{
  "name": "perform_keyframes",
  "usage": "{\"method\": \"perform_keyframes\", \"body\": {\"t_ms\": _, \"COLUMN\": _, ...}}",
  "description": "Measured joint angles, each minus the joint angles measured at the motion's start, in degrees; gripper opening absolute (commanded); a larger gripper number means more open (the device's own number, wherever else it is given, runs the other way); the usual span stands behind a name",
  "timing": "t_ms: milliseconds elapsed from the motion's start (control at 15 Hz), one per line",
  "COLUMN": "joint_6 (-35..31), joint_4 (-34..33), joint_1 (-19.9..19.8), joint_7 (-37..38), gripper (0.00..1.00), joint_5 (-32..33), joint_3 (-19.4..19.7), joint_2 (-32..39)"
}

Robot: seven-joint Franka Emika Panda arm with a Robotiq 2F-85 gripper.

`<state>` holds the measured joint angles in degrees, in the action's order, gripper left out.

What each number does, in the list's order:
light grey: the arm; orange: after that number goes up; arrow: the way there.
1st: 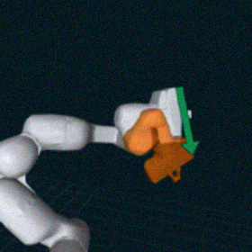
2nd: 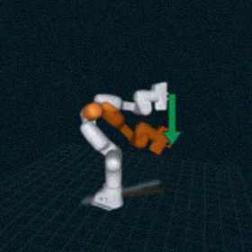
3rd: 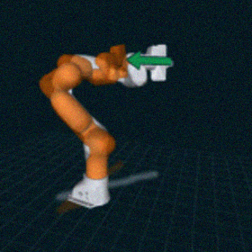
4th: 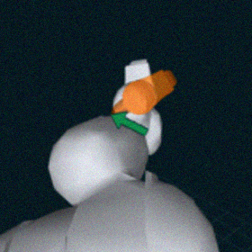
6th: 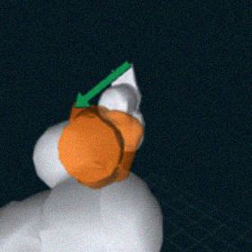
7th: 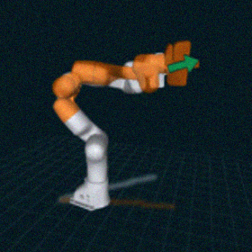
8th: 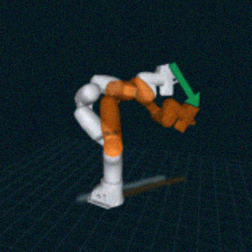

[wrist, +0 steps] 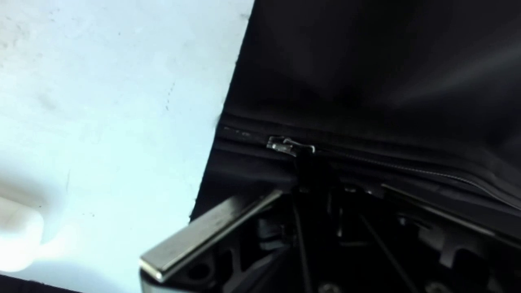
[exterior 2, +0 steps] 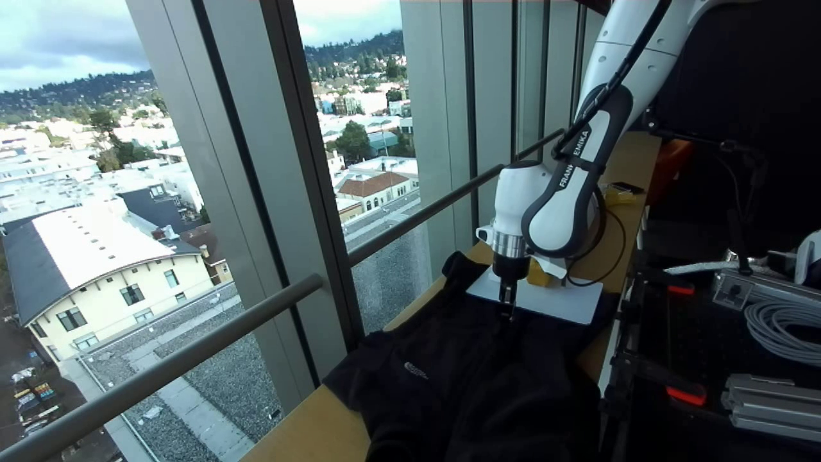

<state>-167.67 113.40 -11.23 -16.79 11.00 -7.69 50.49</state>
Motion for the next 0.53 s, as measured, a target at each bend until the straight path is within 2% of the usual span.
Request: {"method": "perform_keyframes", "body": {"t_ms": 533, "joint_6": 0.0, "joint_4": -0.2, "joint_1": 0.0, "joint_7": 0.0, "gripper": 0.0, "joint_5": 0.0, "joint_3": 0.0, "joint_2": 0.5}}
